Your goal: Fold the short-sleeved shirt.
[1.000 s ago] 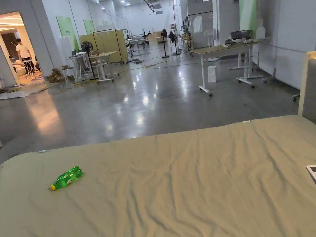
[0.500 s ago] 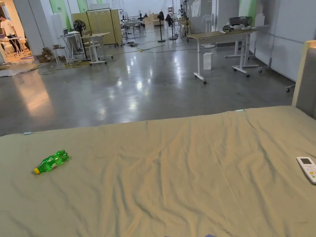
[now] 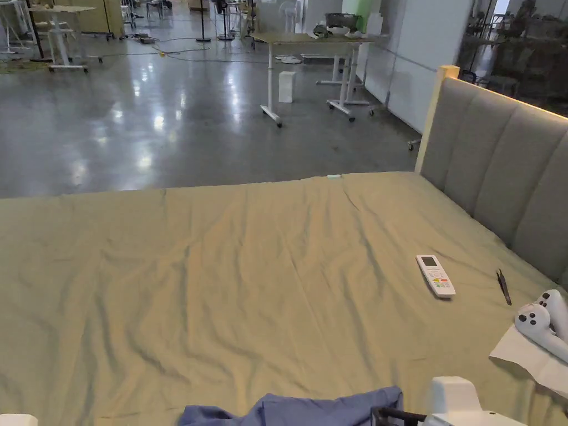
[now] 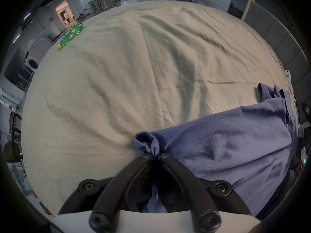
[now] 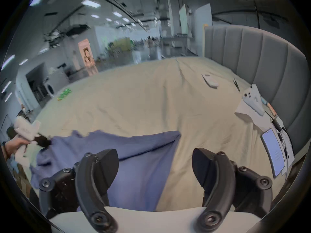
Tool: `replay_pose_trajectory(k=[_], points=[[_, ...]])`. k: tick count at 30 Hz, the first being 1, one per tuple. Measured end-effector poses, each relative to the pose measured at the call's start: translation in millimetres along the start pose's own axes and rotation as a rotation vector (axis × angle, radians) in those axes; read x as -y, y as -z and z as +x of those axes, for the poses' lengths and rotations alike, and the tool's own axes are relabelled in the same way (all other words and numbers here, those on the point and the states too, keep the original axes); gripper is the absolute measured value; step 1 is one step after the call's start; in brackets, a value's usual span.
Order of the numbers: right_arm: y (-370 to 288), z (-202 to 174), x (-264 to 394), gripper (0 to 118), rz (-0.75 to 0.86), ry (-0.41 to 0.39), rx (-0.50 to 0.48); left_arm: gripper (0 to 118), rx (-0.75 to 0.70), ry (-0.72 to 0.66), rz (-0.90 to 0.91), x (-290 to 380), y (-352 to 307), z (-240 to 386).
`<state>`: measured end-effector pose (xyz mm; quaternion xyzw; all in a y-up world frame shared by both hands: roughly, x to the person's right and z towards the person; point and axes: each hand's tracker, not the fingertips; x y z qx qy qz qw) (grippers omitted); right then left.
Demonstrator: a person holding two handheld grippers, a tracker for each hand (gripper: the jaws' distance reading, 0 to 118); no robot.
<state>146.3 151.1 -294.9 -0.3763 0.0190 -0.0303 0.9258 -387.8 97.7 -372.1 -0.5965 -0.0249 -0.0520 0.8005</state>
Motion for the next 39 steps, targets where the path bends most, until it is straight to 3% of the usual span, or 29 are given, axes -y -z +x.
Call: replay_pose_trajectory(k=[2, 3, 5, 7, 8, 9, 11, 14, 16, 19, 22, 29, 39], points=[[35, 13, -9, 92, -0.072, 0.082, 0.04, 6, 0.002, 0.005, -0.016, 0, -8, 7], [50, 23, -5, 92, -0.09, 0.159, 0.029, 6, 0.004, 0.003, -0.017, 0, -9, 8], [70, 33, -3, 84, -0.112, 0.267, 0.02, 6, 0.015, -0.003, -0.015, 2, -10, 7], [77, 35, -1, 76, -0.107, 0.335, 0.02, 6, 0.033, -0.015, 0.0, 3, -8, 0], [81, 35, -1, 73, -0.112, 0.332, 0.019, 6, 0.044, -0.025, 0.008, 5, -8, -2], [84, 32, -1, 70, -0.122, 0.327, 0.036, 6, 0.054, -0.038, 0.012, 6, -9, -3], [79, 15, -4, 61, -0.122, 0.219, 0.103, 5, 0.056, -0.039, 0.02, 2, -3, -11], [76, -14, -6, 27, -0.11, -0.026, 0.135, 5, -0.031, 0.093, 0.066, 12, -6, 10], [82, -27, -8, 7, -0.102, -0.09, 0.138, 5, -0.077, 0.137, 0.097, 19, -7, 20], [71, -32, -13, 7, -0.095, -0.062, 0.108, 4, -0.064, 0.133, 0.131, 26, -12, 17], [33, -29, -20, 7, 0.001, -0.044, 0.06, 4, -0.046, 0.083, 0.297, 43, -44, 10], [-74, -12, -48, 7, 0.253, -0.077, 0.005, 4, 0.198, -0.072, 0.658, 96, -197, -45], [-241, -53, -154, 7, 0.619, -0.17, -0.06, 4, 0.101, -0.095, 1.077, 113, -401, -69]])
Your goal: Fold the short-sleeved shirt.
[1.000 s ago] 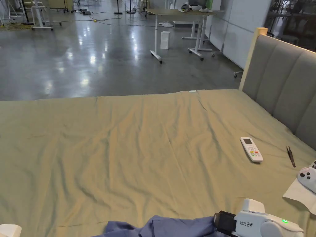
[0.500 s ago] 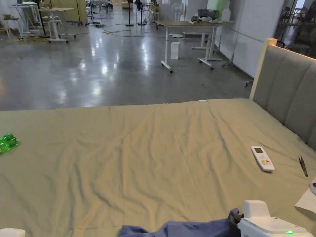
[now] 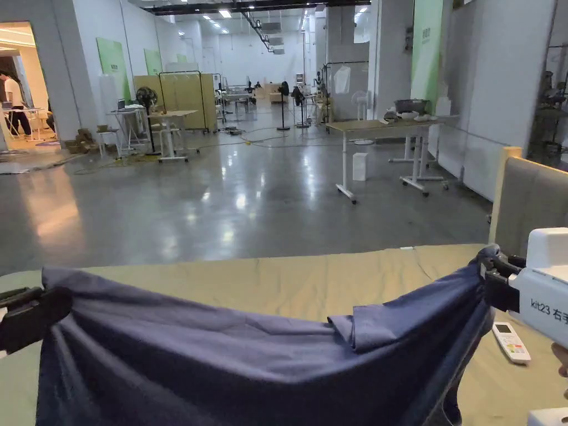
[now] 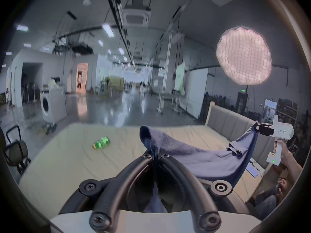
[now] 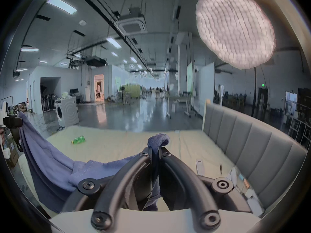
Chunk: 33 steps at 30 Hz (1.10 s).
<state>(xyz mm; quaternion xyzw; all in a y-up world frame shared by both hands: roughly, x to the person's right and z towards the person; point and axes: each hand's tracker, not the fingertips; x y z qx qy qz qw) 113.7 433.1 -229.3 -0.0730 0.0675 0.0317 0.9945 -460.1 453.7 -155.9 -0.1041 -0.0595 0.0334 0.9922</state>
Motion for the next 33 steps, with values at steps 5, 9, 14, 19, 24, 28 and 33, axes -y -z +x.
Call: replay_pose_trajectory(k=[5, 9, 14, 19, 24, 28, 33], points=[[-27, -13, -88, 7, 0.2, -0.075, 0.011, 4, -0.06, 0.068, 0.128, -76, -27, -14], [-43, -15, -151, 7, 0.253, -0.073, 0.033, 4, -0.1, 0.072, 0.224, -120, -62, 11], [-47, -3, -208, 7, 0.305, -0.054, 0.049, 4, -0.154, 0.044, 0.27, -156, -72, 3], [-46, 7, -235, 7, 0.318, -0.06, 0.091, 4, -0.163, 0.036, 0.306, -170, -65, 0], [-57, 0, -233, 7, 0.339, -0.091, 0.136, 4, -0.163, 0.034, 0.301, -170, -57, 2], [-59, -4, -229, 7, 0.332, -0.115, 0.159, 4, -0.154, 0.035, 0.294, -169, -54, 4], [-48, -3, -225, 7, 0.311, -0.119, 0.159, 4, -0.137, 0.009, 0.288, -165, -47, 5]])
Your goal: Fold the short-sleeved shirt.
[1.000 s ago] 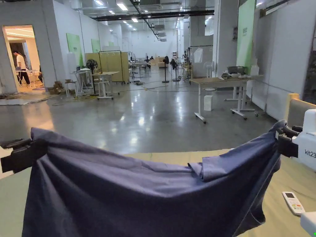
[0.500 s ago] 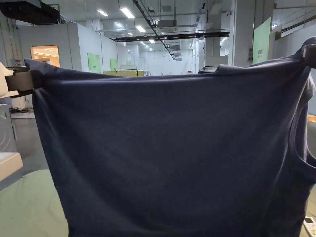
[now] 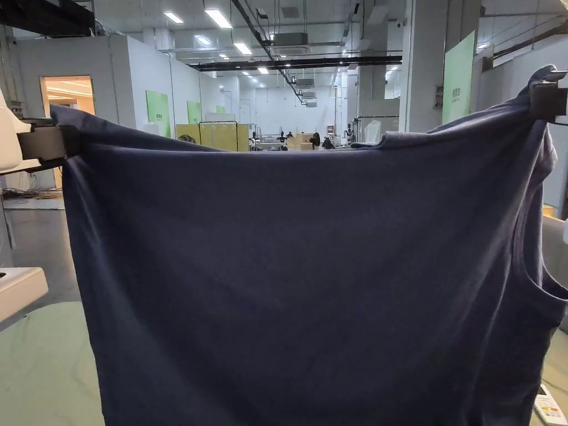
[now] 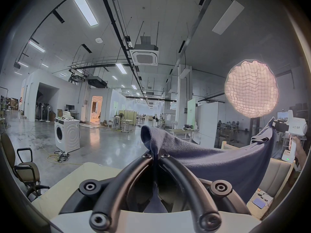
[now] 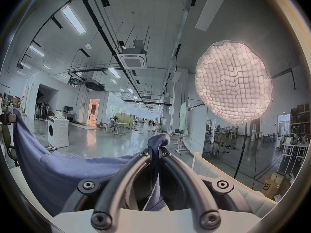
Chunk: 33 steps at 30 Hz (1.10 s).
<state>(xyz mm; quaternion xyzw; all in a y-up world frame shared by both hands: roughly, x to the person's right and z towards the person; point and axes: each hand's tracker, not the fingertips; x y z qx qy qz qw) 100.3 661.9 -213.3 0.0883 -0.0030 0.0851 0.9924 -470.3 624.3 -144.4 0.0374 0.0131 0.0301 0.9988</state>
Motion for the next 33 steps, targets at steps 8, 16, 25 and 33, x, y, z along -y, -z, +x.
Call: replay_pose_trajectory(k=[8, 16, 25, 33], points=[[31, -5, 16, 7, 0.001, -0.027, 0.005, 4, -0.026, 0.012, -0.029, 22, 39, 0], [98, -30, 55, 7, -0.024, -0.07, 0.025, 4, -0.069, 0.037, -0.062, 51, 108, -4], [155, -60, 93, 7, -0.069, -0.093, 0.001, 4, -0.092, 0.043, -0.132, 80, 164, -23], [194, -77, 118, 7, -0.042, -0.131, 0.034, 4, -0.065, -0.056, -0.143, 108, 204, -28]])
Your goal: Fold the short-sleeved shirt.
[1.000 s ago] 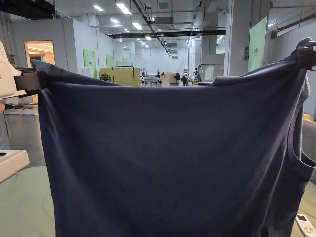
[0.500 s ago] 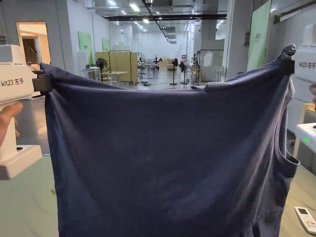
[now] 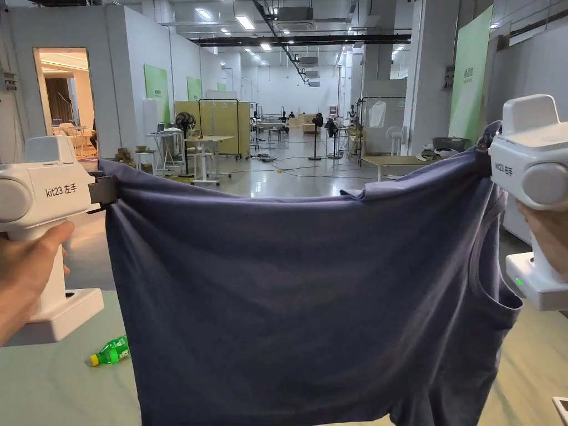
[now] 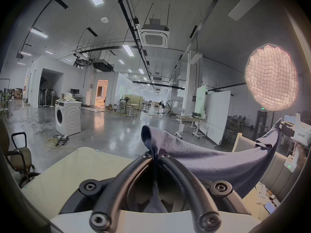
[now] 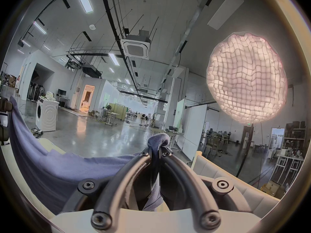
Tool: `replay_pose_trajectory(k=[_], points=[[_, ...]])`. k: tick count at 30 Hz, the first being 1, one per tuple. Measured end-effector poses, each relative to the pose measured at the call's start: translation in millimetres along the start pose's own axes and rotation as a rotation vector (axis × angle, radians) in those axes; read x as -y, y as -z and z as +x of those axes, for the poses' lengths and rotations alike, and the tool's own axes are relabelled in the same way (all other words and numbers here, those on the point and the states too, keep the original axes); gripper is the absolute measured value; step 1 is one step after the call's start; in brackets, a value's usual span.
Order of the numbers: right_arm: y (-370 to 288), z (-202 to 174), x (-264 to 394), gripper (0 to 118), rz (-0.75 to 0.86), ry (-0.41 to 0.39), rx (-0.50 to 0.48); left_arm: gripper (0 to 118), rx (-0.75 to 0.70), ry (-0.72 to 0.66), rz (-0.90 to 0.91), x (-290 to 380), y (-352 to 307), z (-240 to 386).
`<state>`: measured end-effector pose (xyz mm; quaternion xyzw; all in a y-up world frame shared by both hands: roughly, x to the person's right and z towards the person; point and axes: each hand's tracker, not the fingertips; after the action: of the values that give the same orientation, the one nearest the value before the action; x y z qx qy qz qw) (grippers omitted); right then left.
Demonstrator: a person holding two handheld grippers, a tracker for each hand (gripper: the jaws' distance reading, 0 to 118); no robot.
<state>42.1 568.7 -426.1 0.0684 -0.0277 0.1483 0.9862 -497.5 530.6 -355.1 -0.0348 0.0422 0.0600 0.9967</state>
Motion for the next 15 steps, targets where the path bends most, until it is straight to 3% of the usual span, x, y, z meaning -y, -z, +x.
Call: replay_pose_trajectory(k=[2, 9, 15], points=[[7, -4, 0, 7, -0.012, 0.023, -0.012, 4, 0.011, -0.022, -0.002, 4, 17, -1], [6, -18, 31, 7, -0.089, -0.043, -0.073, 4, 0.042, -0.082, -0.036, 44, 26, -6], [3, -19, 110, 7, -0.197, 0.053, -0.155, 4, 0.08, -0.046, -0.098, 115, 17, -9]])
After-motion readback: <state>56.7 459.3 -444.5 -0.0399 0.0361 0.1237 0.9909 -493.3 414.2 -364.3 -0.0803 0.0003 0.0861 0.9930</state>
